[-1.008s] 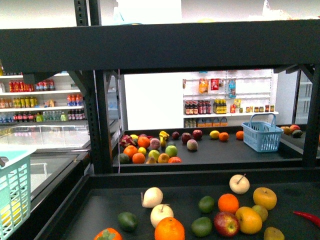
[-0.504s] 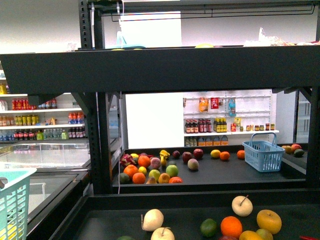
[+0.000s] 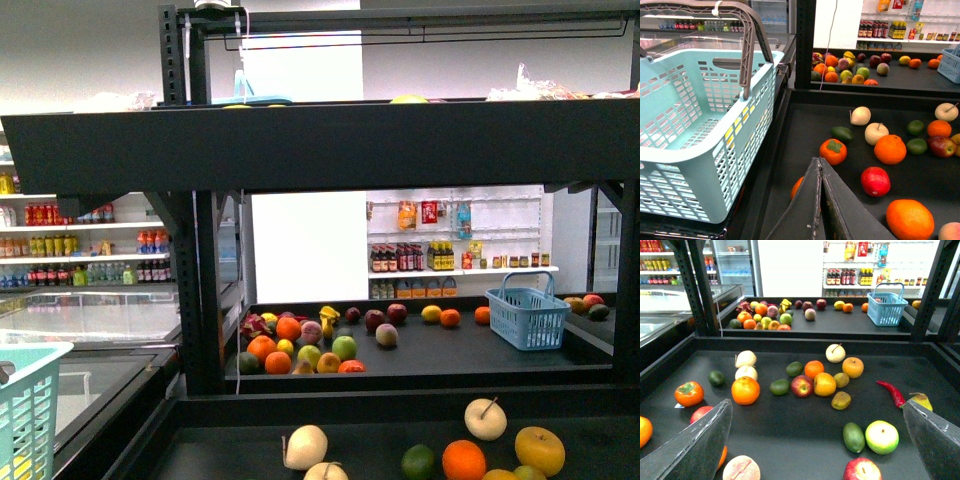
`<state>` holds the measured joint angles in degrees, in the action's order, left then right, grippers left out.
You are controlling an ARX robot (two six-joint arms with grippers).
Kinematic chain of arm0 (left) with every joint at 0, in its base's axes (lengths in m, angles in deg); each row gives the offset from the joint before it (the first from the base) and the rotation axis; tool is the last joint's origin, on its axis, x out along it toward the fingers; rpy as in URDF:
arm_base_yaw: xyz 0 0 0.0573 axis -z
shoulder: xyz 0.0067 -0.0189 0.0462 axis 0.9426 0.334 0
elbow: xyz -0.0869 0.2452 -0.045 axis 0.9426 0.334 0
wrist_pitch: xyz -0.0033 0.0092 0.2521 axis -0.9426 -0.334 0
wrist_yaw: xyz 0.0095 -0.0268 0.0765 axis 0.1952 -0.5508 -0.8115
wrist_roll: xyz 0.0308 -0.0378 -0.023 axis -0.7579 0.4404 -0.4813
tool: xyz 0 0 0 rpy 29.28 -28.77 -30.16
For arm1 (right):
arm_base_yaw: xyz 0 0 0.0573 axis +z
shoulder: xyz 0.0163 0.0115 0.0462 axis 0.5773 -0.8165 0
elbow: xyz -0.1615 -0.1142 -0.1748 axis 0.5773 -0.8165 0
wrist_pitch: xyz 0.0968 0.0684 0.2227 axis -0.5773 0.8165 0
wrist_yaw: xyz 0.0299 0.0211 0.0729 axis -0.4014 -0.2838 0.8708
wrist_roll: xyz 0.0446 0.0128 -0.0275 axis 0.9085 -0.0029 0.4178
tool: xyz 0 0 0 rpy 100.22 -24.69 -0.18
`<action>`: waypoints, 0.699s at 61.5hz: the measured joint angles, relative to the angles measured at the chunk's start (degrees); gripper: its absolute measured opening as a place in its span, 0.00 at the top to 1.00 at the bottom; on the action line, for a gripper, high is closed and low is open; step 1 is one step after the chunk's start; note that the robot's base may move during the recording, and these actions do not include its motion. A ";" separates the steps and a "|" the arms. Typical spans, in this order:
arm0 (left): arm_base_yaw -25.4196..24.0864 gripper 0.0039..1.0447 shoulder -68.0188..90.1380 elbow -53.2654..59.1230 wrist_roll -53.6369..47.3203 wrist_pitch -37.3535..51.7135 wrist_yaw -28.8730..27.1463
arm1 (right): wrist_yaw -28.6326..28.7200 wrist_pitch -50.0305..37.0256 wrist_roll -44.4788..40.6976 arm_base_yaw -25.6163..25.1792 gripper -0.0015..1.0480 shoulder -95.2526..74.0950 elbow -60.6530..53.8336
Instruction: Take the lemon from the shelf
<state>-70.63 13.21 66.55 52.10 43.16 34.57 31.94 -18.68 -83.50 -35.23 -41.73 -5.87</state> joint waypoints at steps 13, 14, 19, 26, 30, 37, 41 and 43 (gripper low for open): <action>0.02 0.98 -3.04 1.31 0.00 -0.46 -0.04 | -0.02 0.00 0.02 0.00 0.02 0.00 0.00; 0.02 0.98 -3.04 1.31 0.00 -0.46 -0.02 | -0.02 0.00 0.00 0.00 0.02 0.00 0.00; 0.02 0.98 -3.04 1.31 0.00 -0.46 -0.02 | -0.04 0.00 0.02 0.00 0.02 0.00 0.00; 0.02 0.85 -3.04 1.31 0.02 -0.46 -0.04 | 0.04 0.00 0.00 0.00 0.02 0.02 0.00; 0.02 0.74 -3.04 1.31 0.00 -0.46 -0.02 | 0.02 0.00 0.00 0.00 0.02 0.02 0.00; 0.02 0.49 -3.04 1.31 0.00 -0.46 -0.02 | 0.02 0.00 0.00 0.00 0.02 0.02 0.00; 0.02 0.37 -3.04 1.31 0.00 -0.46 -0.02 | 0.02 0.00 0.00 0.00 0.02 0.00 0.00; 0.02 0.31 -3.04 1.31 0.00 -0.46 -0.02 | 0.02 0.00 0.00 0.00 0.02 0.02 0.00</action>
<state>-70.61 10.18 67.86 52.10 42.70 34.55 31.96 -18.68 -83.50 -35.23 -41.71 -5.87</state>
